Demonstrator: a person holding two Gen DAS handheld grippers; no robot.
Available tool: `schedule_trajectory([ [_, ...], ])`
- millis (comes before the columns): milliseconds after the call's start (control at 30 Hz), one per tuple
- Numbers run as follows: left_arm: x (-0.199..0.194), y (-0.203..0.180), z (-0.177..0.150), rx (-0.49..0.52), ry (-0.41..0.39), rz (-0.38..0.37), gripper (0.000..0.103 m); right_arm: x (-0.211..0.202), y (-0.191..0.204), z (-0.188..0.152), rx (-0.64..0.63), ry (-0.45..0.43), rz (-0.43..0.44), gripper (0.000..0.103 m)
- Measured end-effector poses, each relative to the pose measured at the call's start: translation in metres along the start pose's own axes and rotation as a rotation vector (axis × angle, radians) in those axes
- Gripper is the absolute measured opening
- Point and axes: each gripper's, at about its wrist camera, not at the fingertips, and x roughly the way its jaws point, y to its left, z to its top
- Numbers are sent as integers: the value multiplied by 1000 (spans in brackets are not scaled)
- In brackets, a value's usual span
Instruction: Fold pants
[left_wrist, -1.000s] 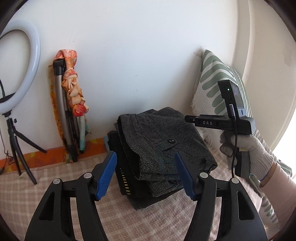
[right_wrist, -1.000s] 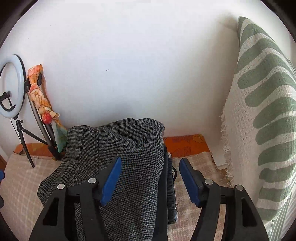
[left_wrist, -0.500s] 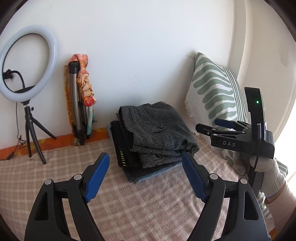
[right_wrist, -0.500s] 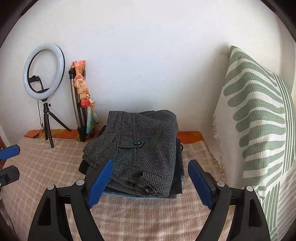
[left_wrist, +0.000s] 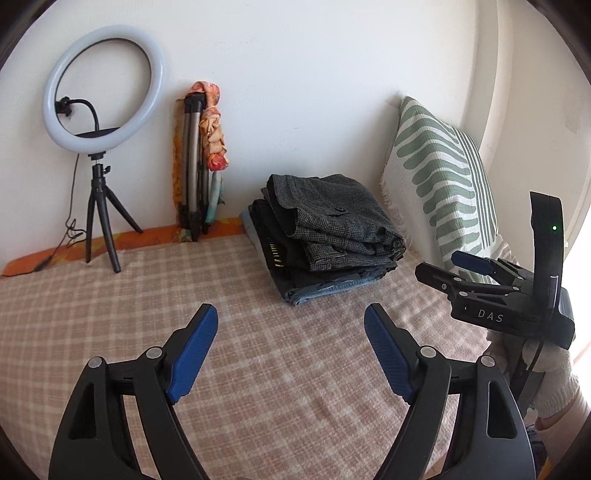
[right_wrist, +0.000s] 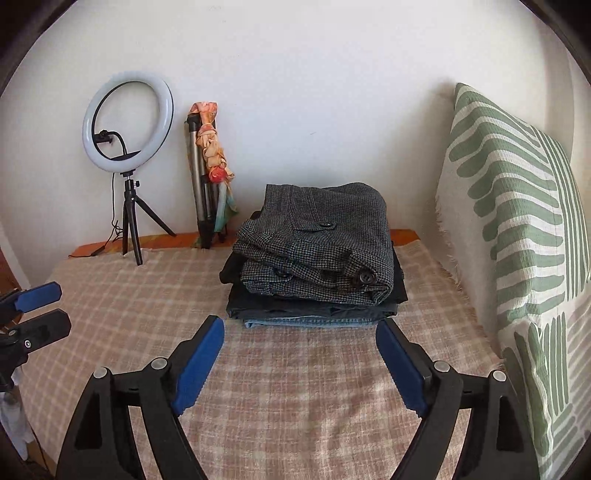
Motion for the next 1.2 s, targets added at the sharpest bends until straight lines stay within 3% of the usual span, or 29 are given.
schedule_trajectory([
  [400,-1,22,-40,-31,5,36,82,-3,30,-33,11,-13,-9,86],
  [700,0,22,-48,31,-11,83,82,13,34,-50,43,21,-3,86],
  [1200,-12,13,-60,39,3,123,82,-3,44,-53,17,-31,-20,86],
])
